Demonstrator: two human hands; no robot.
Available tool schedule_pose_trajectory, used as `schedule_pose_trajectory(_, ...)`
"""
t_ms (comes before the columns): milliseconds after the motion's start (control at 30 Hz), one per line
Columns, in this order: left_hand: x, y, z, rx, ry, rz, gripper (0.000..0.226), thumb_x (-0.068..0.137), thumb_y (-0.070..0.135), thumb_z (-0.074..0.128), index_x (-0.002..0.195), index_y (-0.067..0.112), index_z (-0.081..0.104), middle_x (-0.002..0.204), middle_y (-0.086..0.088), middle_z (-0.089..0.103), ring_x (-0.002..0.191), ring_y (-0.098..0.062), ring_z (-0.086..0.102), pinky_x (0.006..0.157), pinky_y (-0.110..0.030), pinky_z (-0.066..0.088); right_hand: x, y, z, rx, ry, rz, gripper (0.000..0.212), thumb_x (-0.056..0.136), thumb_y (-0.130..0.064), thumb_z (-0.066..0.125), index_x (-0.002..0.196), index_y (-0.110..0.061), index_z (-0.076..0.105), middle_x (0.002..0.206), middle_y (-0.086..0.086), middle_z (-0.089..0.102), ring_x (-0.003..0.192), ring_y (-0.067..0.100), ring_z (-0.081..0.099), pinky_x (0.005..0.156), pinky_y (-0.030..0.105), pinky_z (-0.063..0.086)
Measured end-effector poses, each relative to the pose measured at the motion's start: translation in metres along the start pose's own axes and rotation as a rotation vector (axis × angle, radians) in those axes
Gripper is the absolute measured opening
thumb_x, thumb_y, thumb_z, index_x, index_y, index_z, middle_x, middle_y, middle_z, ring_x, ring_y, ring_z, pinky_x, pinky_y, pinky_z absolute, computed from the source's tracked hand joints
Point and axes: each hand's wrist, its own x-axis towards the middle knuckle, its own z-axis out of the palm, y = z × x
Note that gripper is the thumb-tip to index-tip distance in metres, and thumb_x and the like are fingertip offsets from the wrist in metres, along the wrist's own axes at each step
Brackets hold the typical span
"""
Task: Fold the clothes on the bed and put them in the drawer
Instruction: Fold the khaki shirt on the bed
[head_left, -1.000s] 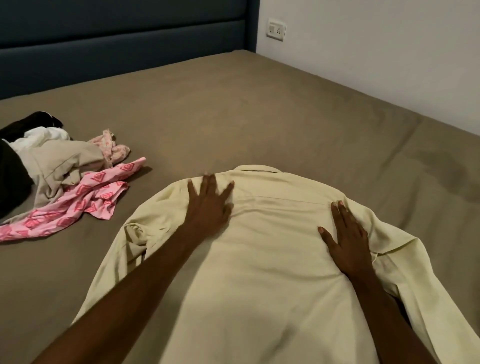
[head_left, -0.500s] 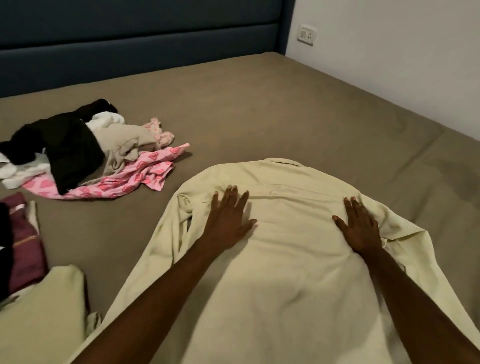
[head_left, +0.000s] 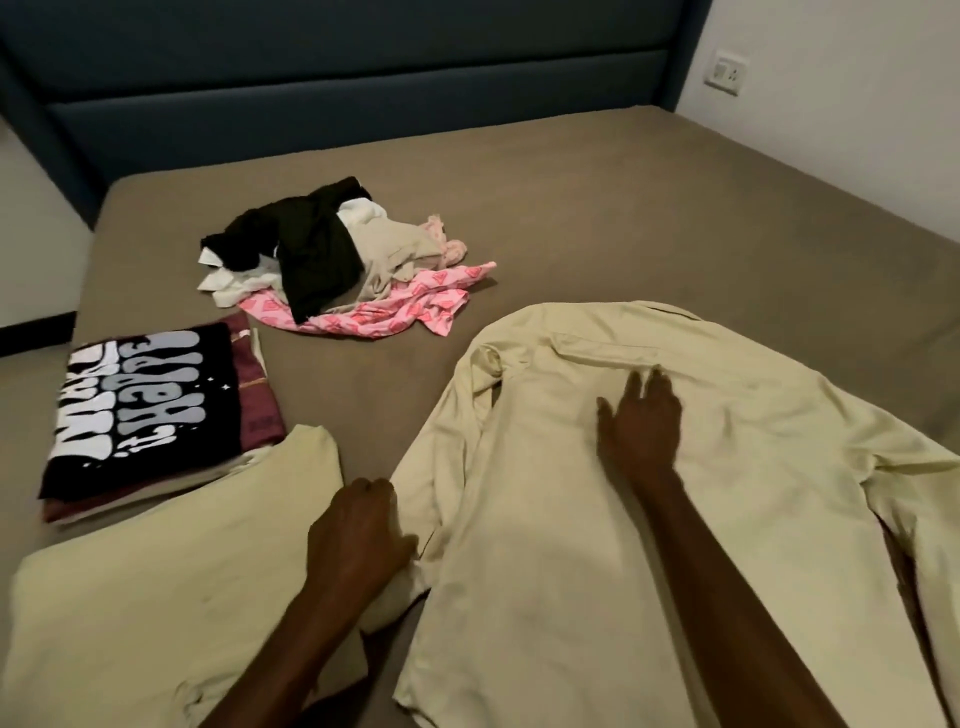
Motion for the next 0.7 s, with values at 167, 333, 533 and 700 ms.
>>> schedule_pose_trajectory(167, 0.022, -0.001, -0.011, -0.106, -0.032, -0.121, 0.030, 0.076, 0.022, 0.076, 0.096, 0.014, 0.055, 0.110, -0.006, 0.063, 0.103, -0.027, 0.062, 0.072, -0.029, 0.039, -0.045, -0.082, 0.031, 0.080, -0.081, -0.119, 0.066, 0.104, -0.046, 0.038, 0.151, 0.000, 0.043, 0.159, 0.032, 0.034, 0.144, 0.048, 0.037, 0.115, 0.054, 0.033)
schedule_pose_trajectory(333, 0.020, 0.005, -0.015, -0.053, -0.141, -0.080, 0.068, 0.066, 0.066, 0.084, 0.101, 0.019, 0.050, 0.111, 0.001, 0.059, 0.108, -0.023, 0.061, 0.073, -0.029, 0.037, -0.061, -0.094, 0.041, 0.044, -0.100, -0.071, 0.063, 0.104, -0.040, 0.027, 0.152, -0.002, 0.043, 0.157, 0.027, 0.040, 0.144, 0.043, 0.039, 0.117, 0.051, 0.032)
schedule_pose_trajectory(533, 0.052, -0.035, -0.057, -0.565, -0.236, -0.088, 0.038, 0.086, 0.034, 0.080, 0.076, -0.001, 0.069, 0.068, -0.005, 0.060, 0.061, -0.016, 0.053, 0.054, -0.027, 0.032, -0.058, -0.091, 0.042, 0.099, -0.109, -0.062, 0.067, 0.103, -0.045, 0.023, 0.151, -0.005, 0.045, 0.156, 0.024, 0.043, 0.144, 0.042, 0.041, 0.116, 0.053, 0.034)
schedule_pose_trajectory(700, 0.085, -0.086, -0.136, -1.473, -0.315, -0.277, 0.016, 0.088, 0.017, 0.074, 0.099, 0.005, 0.072, 0.085, -0.010, 0.074, 0.077, -0.023, 0.069, 0.082, -0.040, 0.054, -0.048, -0.089, 0.031, 0.227, -0.315, 0.005, 0.084, 0.098, -0.070, 0.024, 0.165, -0.020, 0.017, 0.172, 0.011, 0.009, 0.159, 0.030, 0.009, 0.127, 0.050, 0.011)
